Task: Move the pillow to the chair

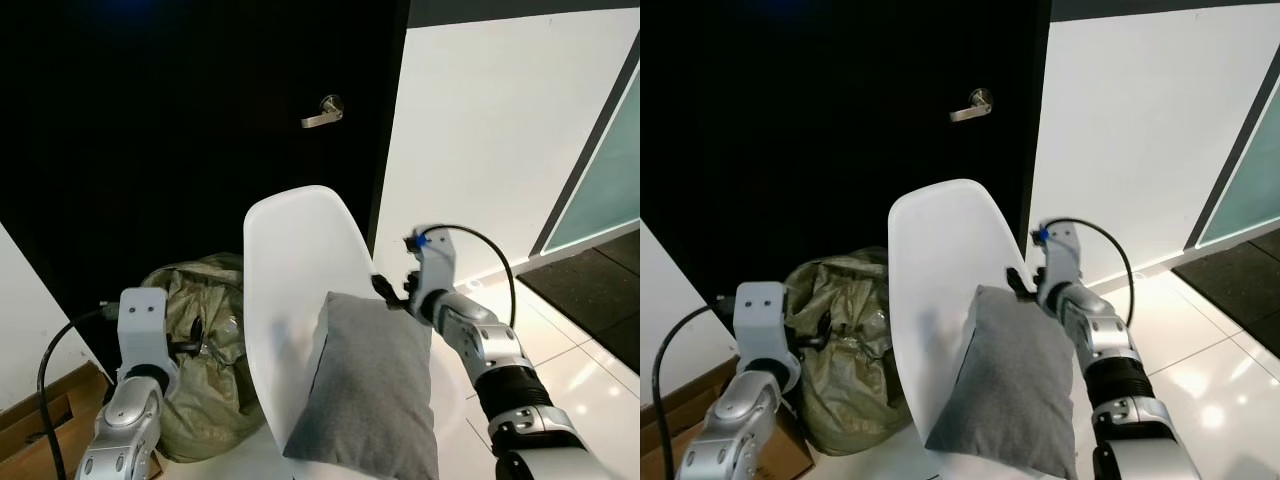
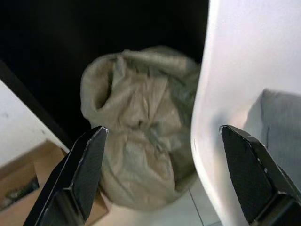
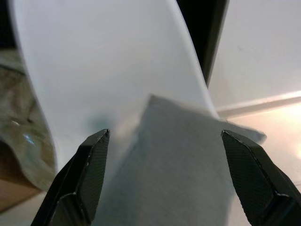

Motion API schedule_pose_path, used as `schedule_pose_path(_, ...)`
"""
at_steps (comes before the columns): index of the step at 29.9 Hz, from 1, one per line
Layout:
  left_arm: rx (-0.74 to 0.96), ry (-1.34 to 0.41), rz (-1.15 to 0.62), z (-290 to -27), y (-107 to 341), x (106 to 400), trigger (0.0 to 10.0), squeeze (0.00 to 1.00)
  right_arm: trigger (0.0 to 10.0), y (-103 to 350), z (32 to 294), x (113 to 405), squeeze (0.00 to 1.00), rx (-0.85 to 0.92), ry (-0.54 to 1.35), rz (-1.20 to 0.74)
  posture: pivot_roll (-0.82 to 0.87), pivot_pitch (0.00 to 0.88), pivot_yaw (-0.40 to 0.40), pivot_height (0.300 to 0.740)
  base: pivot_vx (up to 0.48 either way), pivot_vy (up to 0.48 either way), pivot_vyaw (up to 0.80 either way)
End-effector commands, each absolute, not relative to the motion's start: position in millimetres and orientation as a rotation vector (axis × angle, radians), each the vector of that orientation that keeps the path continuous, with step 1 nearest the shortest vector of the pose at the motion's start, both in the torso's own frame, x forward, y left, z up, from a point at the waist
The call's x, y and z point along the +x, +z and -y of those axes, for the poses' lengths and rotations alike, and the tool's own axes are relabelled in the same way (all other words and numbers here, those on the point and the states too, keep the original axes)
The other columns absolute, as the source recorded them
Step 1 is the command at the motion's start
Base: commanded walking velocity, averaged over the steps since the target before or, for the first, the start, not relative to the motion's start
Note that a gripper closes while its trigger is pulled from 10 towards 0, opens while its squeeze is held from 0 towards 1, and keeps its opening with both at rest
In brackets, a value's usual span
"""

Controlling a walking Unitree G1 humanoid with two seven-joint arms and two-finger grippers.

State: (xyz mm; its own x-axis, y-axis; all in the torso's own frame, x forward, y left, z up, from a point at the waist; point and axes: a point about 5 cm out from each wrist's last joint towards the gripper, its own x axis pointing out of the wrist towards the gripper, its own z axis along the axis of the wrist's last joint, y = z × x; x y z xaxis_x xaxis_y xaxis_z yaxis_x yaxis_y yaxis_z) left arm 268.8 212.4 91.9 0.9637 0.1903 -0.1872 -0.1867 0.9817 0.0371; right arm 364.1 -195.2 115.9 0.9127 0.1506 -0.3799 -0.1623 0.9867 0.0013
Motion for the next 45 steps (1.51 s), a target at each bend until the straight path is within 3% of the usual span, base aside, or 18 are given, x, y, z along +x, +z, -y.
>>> schedule_pose_path(1, 0.036, 0.213, -0.242, -221, 79, 261, 10.0, 0.00, 10.0, 99, 205, 356, 0.00, -0.037, 0.122, -0.441, -0.16, 0.028, -0.017, 0.740, 0.000, 0.000, 0.00)
schedule_pose_path(4, 0.030, 0.213, -0.281, -221, 65, 251, 10.0, 0.00, 10.0, 76, 223, 340, 0.00, -0.011, 0.071, -0.486, -0.16, 0.024, -0.018, 0.740, 0.000, 0.000, 0.00)
schedule_pose_path(12, 0.021, 0.189, -0.294, -216, 60, 239, 10.0, 0.00, 10.0, 63, 220, 326, 0.00, 0.050, 0.086, -0.481, -0.13, 0.033, 0.003, 0.740, 0.000, 0.000, 0.00)
schedule_pose_path(45, 0.009, 0.184, -0.270, -211, 63, 243, 10.0, 0.00, 10.0, 65, 219, 330, 0.00, 0.038, 0.082, -0.445, -0.15, 0.041, -0.009, 0.740, -0.284, 0.000, 0.00)
